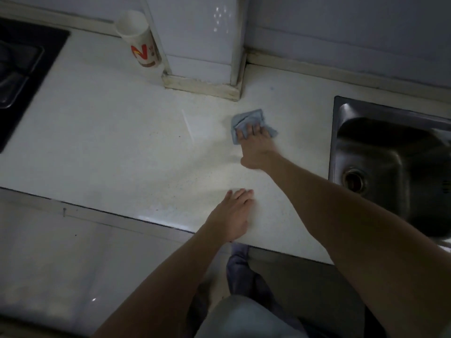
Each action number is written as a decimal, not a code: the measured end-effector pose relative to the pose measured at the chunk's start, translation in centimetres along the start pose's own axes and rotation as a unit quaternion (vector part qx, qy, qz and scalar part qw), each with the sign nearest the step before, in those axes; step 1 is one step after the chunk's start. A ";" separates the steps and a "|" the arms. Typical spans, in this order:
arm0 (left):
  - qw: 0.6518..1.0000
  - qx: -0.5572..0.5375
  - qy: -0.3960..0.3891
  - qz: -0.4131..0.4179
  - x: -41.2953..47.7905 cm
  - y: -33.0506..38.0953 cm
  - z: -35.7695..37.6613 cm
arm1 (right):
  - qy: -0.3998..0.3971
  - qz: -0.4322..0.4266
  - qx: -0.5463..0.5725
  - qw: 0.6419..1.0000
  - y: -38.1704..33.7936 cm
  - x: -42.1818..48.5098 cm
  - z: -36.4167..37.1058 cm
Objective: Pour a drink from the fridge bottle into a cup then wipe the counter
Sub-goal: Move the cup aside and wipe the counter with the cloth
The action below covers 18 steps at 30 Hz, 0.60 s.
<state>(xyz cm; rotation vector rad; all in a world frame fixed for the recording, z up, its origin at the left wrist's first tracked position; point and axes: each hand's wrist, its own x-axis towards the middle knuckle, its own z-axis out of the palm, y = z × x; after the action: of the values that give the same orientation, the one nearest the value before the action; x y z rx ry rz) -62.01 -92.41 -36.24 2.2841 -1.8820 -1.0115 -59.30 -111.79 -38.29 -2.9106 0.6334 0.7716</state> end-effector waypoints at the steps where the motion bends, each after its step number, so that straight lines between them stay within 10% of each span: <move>1: 1.000 -0.016 0.020 -0.010 -1.1 0.0 0.4 | 0.004 0.003 0.003 1.000 -0.7 -0.8 0.5; 18: 0.997 0.001 -0.018 -0.069 -14.2 -2.7 6.2 | -0.062 0.087 0.063 0.992 -17.3 -19.8 8.9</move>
<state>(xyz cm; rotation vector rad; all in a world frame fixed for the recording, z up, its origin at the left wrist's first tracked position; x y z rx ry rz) -63.58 -76.75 -35.58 2.4417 -1.7584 -1.0731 -72.04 -87.17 -37.08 -2.6961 0.8959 0.8879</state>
